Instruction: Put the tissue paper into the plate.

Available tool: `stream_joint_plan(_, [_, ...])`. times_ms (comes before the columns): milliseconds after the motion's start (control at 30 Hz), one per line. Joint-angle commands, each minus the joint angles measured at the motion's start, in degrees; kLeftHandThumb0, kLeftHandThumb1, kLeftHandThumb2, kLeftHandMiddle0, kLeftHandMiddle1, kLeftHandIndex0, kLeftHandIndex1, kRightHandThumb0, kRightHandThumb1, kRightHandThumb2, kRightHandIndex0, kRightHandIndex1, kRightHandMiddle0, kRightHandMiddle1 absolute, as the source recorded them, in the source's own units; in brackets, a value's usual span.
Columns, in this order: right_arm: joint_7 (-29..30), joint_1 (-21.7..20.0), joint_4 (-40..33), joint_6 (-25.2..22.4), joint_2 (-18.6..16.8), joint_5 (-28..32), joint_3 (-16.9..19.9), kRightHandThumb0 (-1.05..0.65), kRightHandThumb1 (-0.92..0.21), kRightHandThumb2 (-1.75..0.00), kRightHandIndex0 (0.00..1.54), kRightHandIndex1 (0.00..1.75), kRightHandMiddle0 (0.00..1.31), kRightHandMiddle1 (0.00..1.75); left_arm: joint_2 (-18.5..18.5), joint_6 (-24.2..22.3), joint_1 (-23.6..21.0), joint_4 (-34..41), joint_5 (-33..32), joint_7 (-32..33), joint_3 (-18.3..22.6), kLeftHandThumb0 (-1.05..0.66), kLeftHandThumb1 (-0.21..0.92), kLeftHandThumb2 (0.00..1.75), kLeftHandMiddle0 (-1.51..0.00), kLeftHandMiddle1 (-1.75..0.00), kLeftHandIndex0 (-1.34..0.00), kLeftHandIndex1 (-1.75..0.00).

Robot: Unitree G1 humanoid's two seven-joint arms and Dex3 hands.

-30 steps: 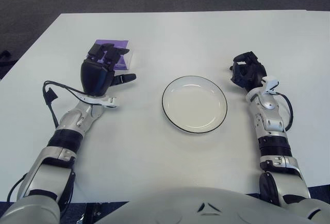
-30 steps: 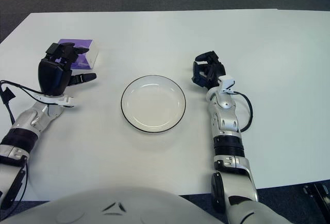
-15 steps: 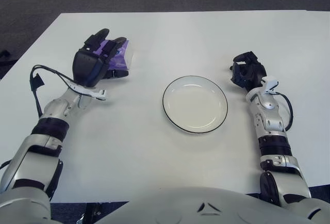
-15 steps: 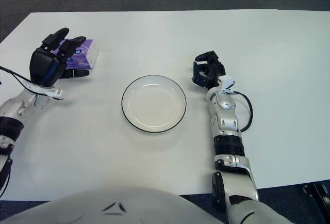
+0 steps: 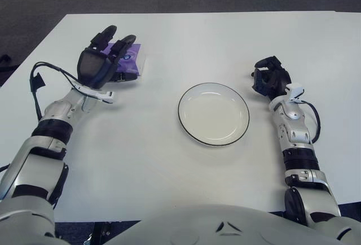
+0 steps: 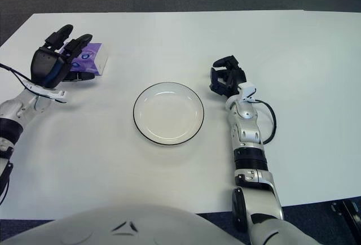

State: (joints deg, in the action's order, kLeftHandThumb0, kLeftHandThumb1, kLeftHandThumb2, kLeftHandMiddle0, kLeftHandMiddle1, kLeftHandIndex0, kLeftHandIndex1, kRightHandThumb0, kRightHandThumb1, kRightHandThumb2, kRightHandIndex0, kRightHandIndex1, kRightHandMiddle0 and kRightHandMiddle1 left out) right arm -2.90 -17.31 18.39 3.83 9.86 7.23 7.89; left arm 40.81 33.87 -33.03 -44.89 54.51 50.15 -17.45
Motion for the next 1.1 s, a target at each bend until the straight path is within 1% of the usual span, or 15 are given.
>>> stream_joint_plan(0, [-0.14, 4.92, 3.96, -1.76, -2.42, -0.61, -1.05, -0.01, -0.56, -1.01, 0.44, 1.68, 0.25, 1.75, 1.31, -0.06, -2.12, -1.00, -0.06, -0.83, -0.85, -0.93, 0.92, 0.33, -0.31, 0.00, -0.31, -0.08])
stream_joint_plan(167, [-0.04, 4.88, 3.99, -1.84, -2.33, -0.64, -1.18, -0.01, -0.56, -1.01, 0.44, 1.68, 0.26, 1.75, 1.41, 0.70, -3.95, -2.37, -0.34, -1.25, -1.70, -0.94, 0.92, 0.35, -0.29, 0.00, -0.30, -0.06])
stream_joint_plan(400, [0.02, 4.84, 4.18, -1.68, -2.31, -0.63, -1.27, -0.01, -0.56, -1.02, 0.44, 1.68, 0.26, 1.75, 1.98, 4.05, -6.35, -4.81, -0.67, -2.28, -3.01, -0.96, 0.92, 0.36, -0.27, 0.00, -0.30, -0.05])
stream_joint_plan(567, [-0.06, 5.00, 4.01, -1.63, -2.28, -0.55, -1.25, -0.01, -0.56, -1.02, 0.44, 1.68, 0.26, 1.75, 2.29, 7.85, -8.31, -6.97, -2.68, -7.18, -3.46, -0.98, 0.92, 0.37, -0.23, 0.00, -0.28, -0.04])
stream_joint_plan(800, [-0.14, 5.14, 3.77, -1.75, -2.23, -0.53, -1.31, -0.01, -0.56, -1.02, 0.44, 1.68, 0.26, 1.75, 1.99, 10.42, -9.64, -8.83, -4.99, -11.81, -3.19, -1.00, 0.92, 0.38, -0.18, 0.00, -0.25, -0.02])
stream_joint_plan(1067, [-0.23, 5.21, 3.75, -1.77, -2.12, -0.56, -1.35, -0.01, -0.56, -1.02, 0.44, 1.68, 0.26, 1.75, 0.30, 15.59, -12.32, -14.22, -10.04, -18.10, -2.67, -1.02, 0.92, 0.36, -0.15, 0.00, -0.22, 0.00])
